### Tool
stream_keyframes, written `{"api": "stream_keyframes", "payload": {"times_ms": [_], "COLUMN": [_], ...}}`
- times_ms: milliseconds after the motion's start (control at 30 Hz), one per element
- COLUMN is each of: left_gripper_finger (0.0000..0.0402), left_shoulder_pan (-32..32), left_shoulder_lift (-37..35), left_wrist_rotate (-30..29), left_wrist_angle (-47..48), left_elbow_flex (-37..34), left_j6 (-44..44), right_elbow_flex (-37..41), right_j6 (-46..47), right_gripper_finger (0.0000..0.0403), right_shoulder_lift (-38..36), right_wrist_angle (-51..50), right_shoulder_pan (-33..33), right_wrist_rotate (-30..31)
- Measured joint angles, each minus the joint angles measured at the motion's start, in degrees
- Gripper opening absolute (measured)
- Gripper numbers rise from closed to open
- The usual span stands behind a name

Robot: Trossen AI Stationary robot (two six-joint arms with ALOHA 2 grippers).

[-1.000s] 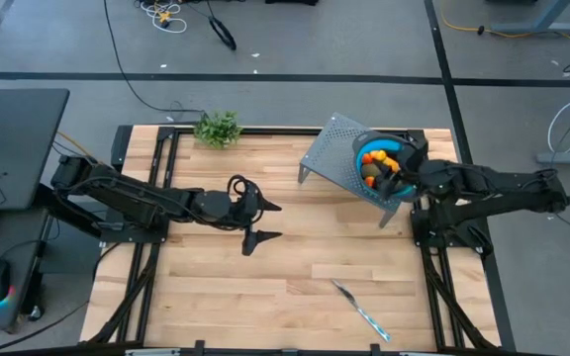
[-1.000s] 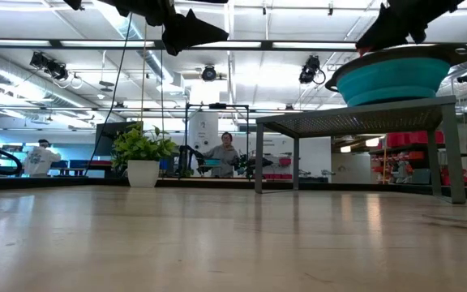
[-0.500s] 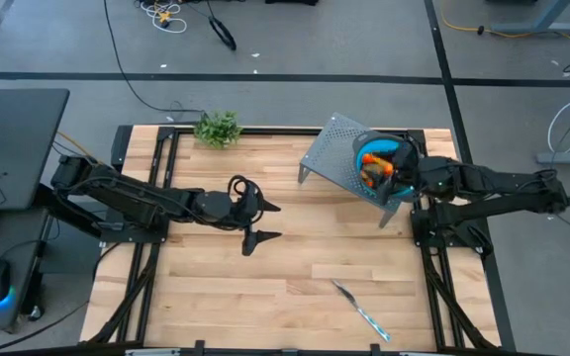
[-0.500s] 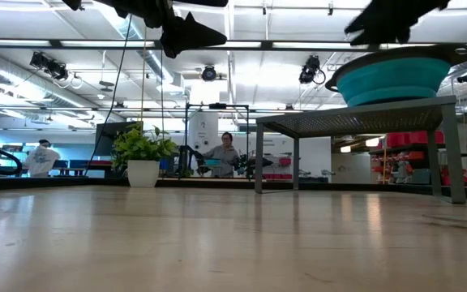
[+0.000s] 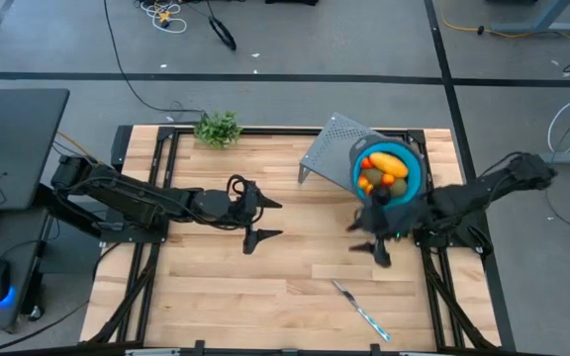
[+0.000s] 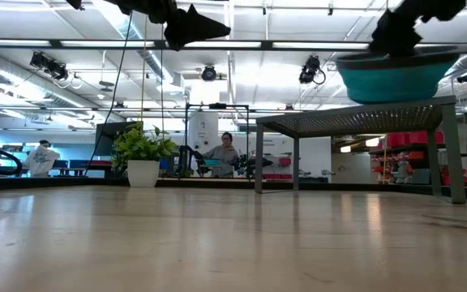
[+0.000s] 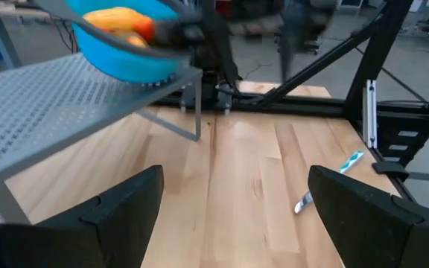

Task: Pick & Place Fruit
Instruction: Put the knife on the shelf

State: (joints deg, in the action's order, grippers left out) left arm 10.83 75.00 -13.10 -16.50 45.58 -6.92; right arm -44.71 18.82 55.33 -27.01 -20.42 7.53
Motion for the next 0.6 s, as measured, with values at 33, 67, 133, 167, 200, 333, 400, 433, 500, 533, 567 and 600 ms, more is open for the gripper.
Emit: {"api": "stream_keyframes", "payload": {"times_ms": [33, 67, 133, 167, 200, 333, 400, 433, 500, 533, 567, 600], "left_gripper_finger": [0.0345, 0.0345, 0.0345, 0.0345, 0.0345, 0.0345, 0.0345, 0.0345, 0.0345, 0.0345, 0.0345, 0.0345], "left_shoulder_pan": [0.0, 0.0, 0.0, 0.0, 0.0, -0.1, -0.2, -0.2, -0.2, -0.2, -0.2, -0.2], "left_shoulder_lift": [0.0, 0.0, 0.0, 0.0, 0.0, 0.0, 0.0, 0.0, 0.0, 0.0, 0.0, 0.0], "left_wrist_rotate": [0.0, 0.0, 0.0, -0.1, -0.4, -1.3, -1.3, -1.3, -1.3, -1.3, -1.3, -1.3], "left_wrist_angle": [-0.5, -0.8, -1.3, -1.5, -1.6, -3.6, -4.4, -4.5, -4.4, -4.2, -4.1, -4.0], "left_elbow_flex": [0.0, 0.0, 0.0, 0.0, 0.0, 0.0, 0.0, 0.0, 0.0, 0.0, 0.0, 0.0], "left_j6": [0.4, 1.0, 1.7, 1.7, 1.7, 2.0, 2.3, 2.5, 2.8, 2.8, 2.8, 2.8], "right_elbow_flex": [0.0, -0.1, -1.2, -1.7, -2.4, -6.1, -7.8, -8.5, -9.6, -10.0, -10.2, -10.2], "right_j6": [0.7, 1.3, 2.3, 3.0, 3.6, 4.8, 4.4, 4.0, 3.2, 3.1, 3.0, 3.0], "right_gripper_finger": [0.0265, 0.0265, 0.0265, 0.0265, 0.0265, 0.0265, 0.0265, 0.0265, 0.0265, 0.0265, 0.0265, 0.0265], "right_shoulder_lift": [1.3, 2.3, 4.1, 4.4, 4.4, 3.1, 2.1, 1.6, 0.7, 0.4, 0.2, 0.0], "right_wrist_angle": [0.4, 0.3, -2.3, -3.9, -5.5, -9.9, -11.0, -11.9, -13.3, -13.3, -13.4, -13.6], "right_shoulder_pan": [-1.8, -3.5, -6.7, -7.9, -9.0, -10.9, -10.9, -10.8, -10.8, -10.8, -10.8, -10.8], "right_wrist_rotate": [0.5, 1.9, 5.9, 8.3, 10.5, 17.2, 19.7, 20.6, 22.4, 22.8, 22.9, 22.8]}}
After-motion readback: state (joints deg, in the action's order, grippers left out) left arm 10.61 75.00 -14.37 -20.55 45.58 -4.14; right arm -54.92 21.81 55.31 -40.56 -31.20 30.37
